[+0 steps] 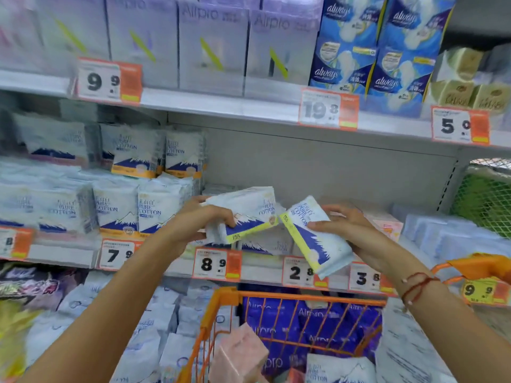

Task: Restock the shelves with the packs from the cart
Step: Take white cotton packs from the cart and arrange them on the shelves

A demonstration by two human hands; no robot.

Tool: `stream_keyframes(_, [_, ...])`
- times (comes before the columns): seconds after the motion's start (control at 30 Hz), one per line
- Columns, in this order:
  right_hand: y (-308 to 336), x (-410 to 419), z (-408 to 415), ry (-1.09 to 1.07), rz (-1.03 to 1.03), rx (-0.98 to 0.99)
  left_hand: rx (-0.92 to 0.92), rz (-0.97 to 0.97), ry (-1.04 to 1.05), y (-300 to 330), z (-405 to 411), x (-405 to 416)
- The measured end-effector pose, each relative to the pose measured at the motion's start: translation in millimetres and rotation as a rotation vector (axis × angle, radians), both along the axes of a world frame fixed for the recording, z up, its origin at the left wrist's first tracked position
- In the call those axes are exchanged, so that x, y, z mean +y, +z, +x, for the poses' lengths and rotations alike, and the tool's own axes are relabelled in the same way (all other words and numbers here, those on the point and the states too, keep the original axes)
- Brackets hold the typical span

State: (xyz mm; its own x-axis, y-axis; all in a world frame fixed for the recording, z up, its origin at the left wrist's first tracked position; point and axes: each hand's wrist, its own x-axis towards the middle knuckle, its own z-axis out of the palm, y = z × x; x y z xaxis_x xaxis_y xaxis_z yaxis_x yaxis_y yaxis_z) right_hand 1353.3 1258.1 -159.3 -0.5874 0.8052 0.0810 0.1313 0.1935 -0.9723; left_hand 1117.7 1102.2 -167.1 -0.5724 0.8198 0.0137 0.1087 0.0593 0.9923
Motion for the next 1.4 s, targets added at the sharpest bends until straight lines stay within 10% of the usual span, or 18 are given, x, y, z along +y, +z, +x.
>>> stream_keyframes(0.23, [4.0, 54.2, -71.8, -0.129, 0.188, 0.022, 0.266, 0.047, 0.282, 23.6, -41.2, 69.2])
stream_keyframes(0.5, [18.0, 142.8, -160.7, -0.094, 0.57, -0.216, 0.855, -0.635, 0.195, 43.4, -75.2, 138.2])
stream_keyframes(0.67, [11.8, 192.5, -217.7, -0.031, 0.663, -0.273, 1.299, -0.642, 0.117, 35.5, -103.5, 171.3])
stream_keyframes(0.93, [-8.6, 210.7, -230.9, 0.055, 0.916, -0.646, 1.328, -0.766, -0.194, 28.3, -124.6, 190.2])
stream_keyframes(1.23, [1.1, 201.4, -230.8, 0.054, 1.045, -0.81, 1.548, -0.423, 0.256, 24.8, -125.4, 211.6])
stream_keyframes(1.4, [0.1, 195.1, -228.1, -0.002, 1.191, -0.777, 1.372, -0.491, 0.108, 10.4, -148.8, 226.1])
